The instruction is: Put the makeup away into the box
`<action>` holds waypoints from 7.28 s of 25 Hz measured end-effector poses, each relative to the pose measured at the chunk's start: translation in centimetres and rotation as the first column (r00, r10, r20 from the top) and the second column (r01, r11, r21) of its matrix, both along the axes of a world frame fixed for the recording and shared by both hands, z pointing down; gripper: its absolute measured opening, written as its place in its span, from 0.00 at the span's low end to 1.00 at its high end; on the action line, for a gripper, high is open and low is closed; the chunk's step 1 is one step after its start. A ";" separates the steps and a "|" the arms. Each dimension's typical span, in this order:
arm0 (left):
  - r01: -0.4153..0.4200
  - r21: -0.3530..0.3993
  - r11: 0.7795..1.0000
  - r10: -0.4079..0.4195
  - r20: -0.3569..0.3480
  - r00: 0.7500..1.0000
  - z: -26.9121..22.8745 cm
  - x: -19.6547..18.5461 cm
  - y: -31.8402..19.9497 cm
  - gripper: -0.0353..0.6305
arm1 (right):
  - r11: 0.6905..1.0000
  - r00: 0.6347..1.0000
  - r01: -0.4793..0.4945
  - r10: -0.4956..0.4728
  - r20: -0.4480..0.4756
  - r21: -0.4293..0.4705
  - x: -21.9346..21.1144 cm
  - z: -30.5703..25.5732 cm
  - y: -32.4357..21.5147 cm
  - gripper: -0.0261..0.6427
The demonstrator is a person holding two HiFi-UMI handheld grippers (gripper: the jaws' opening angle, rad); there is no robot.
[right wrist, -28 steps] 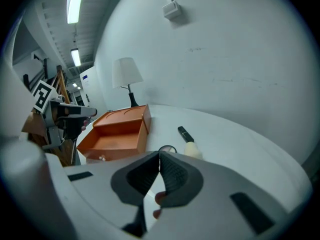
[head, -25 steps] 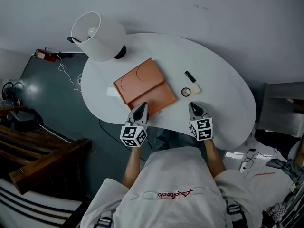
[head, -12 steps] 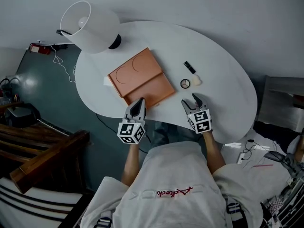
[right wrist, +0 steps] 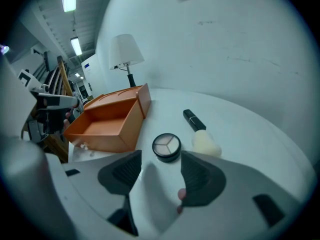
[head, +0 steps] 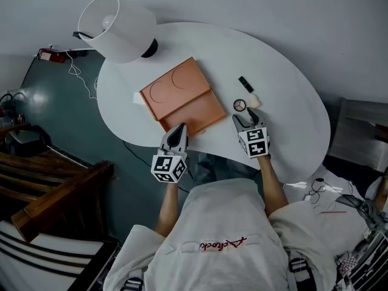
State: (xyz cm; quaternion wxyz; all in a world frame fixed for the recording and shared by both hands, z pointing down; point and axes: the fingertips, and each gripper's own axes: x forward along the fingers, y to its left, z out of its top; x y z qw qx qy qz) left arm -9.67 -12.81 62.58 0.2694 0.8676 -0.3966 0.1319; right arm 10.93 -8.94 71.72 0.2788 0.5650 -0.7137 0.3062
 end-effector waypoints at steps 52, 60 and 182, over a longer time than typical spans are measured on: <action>0.352 0.095 0.931 -0.350 -0.033 0.936 -3.5 -12.6 2.1 0.08 | 0.876 0.898 0.435 -0.439 -0.029 0.208 -16.5 -9.2 -6.8 0.36; 0.462 0.091 0.882 -0.460 -0.039 0.887 -3.5 -17.4 4.3 0.08 | 0.784 0.799 0.598 -0.598 -0.053 0.169 -22.8 -8.2 -5.9 0.36; -0.150 0.011 0.989 0.150 -0.041 0.988 -0.5 9.1 -1.7 0.08 | 0.994 0.991 -0.107 0.107 -0.082 0.005 6.3 0.1 -1.3 0.29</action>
